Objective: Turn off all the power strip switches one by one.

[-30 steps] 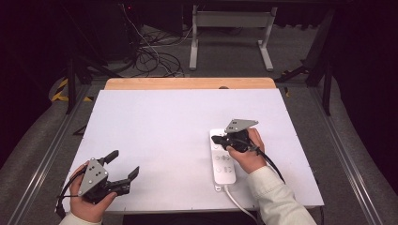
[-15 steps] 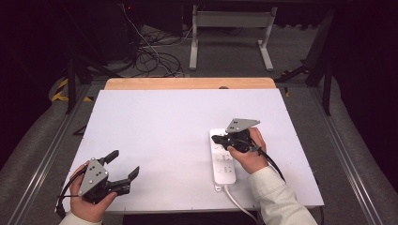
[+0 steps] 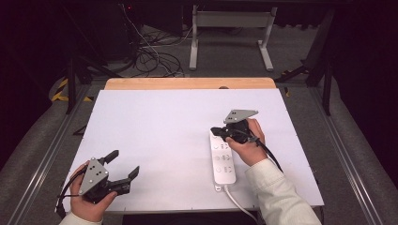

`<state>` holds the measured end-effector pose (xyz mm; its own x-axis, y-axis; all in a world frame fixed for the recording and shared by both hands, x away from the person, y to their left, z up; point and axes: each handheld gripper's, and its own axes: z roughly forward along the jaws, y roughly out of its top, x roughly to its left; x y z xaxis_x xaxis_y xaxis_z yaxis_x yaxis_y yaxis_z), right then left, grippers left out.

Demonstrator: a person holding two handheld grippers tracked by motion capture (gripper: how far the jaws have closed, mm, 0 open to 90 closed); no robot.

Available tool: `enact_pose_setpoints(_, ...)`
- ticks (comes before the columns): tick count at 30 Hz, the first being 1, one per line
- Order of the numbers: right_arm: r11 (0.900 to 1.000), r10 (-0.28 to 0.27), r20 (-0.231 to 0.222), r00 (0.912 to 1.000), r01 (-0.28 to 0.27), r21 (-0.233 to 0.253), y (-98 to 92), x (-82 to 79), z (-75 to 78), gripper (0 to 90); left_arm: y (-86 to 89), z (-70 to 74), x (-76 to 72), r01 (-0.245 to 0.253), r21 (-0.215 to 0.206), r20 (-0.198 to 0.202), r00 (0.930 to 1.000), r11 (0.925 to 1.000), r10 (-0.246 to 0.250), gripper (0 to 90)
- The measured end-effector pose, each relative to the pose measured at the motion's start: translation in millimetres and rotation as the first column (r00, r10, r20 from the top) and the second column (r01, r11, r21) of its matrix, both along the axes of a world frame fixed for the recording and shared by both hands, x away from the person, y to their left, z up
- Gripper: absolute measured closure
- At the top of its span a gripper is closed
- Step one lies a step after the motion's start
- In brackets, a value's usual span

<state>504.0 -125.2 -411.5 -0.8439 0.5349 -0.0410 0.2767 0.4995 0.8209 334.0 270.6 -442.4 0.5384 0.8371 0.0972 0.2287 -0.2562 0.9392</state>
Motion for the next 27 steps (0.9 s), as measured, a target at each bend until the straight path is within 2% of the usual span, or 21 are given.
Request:
enact_pose_setpoints(4, 1.0, -0.019, -0.014, 0.9997, 0.019, 0.01, -1.7, 5.9, -1.4, 90.0, 0.2, 0.6, -0.3, 0.005, 0.005, 0.004, 1.0, 1.0, -0.005, 15.7)
enact_pose_setpoints(9, 0.997, -0.074, -0.067, 0.995, 0.075, 0.022, -6.9, 24.9, -9.9, 90.0, -0.3, 0.4, 0.1, 0.002, 0.001, 0.003, 1.0, 1.0, -0.002, 15.7)
enact_pose_setpoints(14, 0.994, -0.109, -0.081, 0.9908, 0.108, -0.007, -8.0, 35.4, -17.8, 90.0, 0.1, 0.1, 0.3, 0.0, 0.0, 0.001, 1.0, 1.0, 0.0, 15.7)
enact_pose_setpoints(27, 0.994, -0.107, -0.103, 0.989, 0.103, -0.035, -3.8, 39.7, -25.9, 90.0, 0.3, 0.4, 0.3, 0.004, 0.002, 0.002, 1.0, 1.0, -0.004, 15.8)
